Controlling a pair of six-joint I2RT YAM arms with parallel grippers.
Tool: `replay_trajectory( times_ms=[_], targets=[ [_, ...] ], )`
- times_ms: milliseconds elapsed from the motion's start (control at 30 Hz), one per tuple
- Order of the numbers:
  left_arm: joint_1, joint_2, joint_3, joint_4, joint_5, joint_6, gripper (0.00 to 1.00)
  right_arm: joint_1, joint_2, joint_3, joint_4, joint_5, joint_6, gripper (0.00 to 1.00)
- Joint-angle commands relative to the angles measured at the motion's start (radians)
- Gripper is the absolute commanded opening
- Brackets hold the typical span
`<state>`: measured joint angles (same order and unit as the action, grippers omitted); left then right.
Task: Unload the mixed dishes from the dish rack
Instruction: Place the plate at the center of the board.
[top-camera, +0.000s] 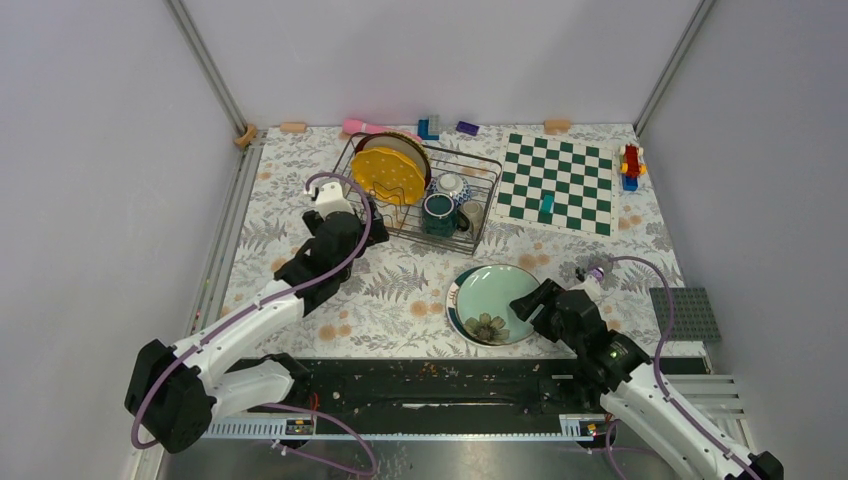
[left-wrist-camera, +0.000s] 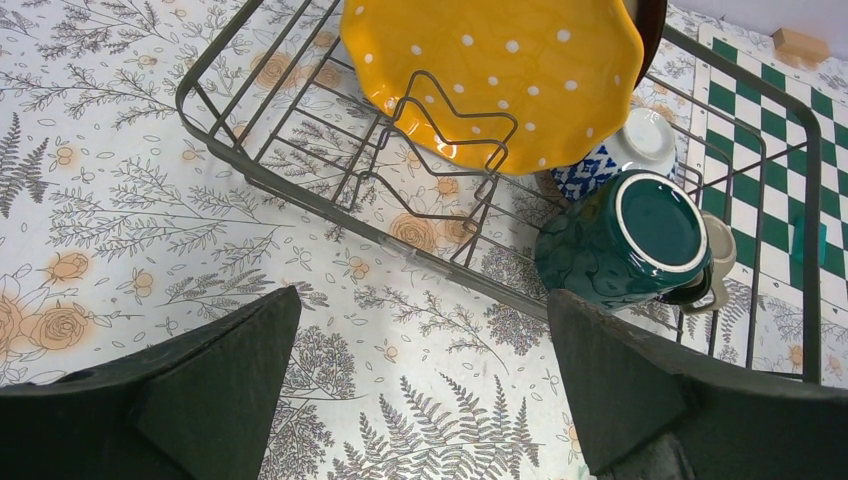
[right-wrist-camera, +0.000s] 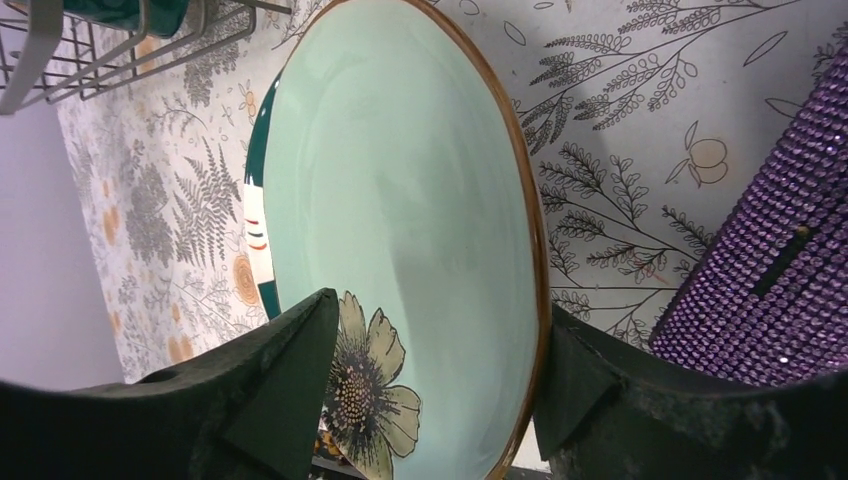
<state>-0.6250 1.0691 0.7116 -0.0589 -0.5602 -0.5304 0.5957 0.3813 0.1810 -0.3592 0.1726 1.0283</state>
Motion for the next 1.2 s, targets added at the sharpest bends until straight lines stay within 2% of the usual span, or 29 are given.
replay_trajectory(
  times_ms=[0,467,867,1067,1167],
  targets=[
    [-0.002,0.007,0.053,0.025,0.012,0.013,0.99,0.000,0.034,0.057,-0.058,0.032,-0.063,0.73],
    [-0.002,0.019,0.063,0.016,0.007,0.018,0.99,0.001,0.126,0.170,-0.133,0.067,-0.130,0.78],
    [-0.002,0.032,0.071,0.012,0.015,0.020,0.99,0.001,0.171,0.136,0.006,-0.017,-0.172,0.81],
    [-0.002,0.049,0.082,0.013,0.030,0.020,0.99,0.001,0.159,0.153,-0.023,0.025,-0.205,0.88],
    [-0.002,0.072,0.105,0.006,0.035,0.020,0.99,0.001,0.131,0.156,-0.023,0.043,-0.233,0.96]
  ],
)
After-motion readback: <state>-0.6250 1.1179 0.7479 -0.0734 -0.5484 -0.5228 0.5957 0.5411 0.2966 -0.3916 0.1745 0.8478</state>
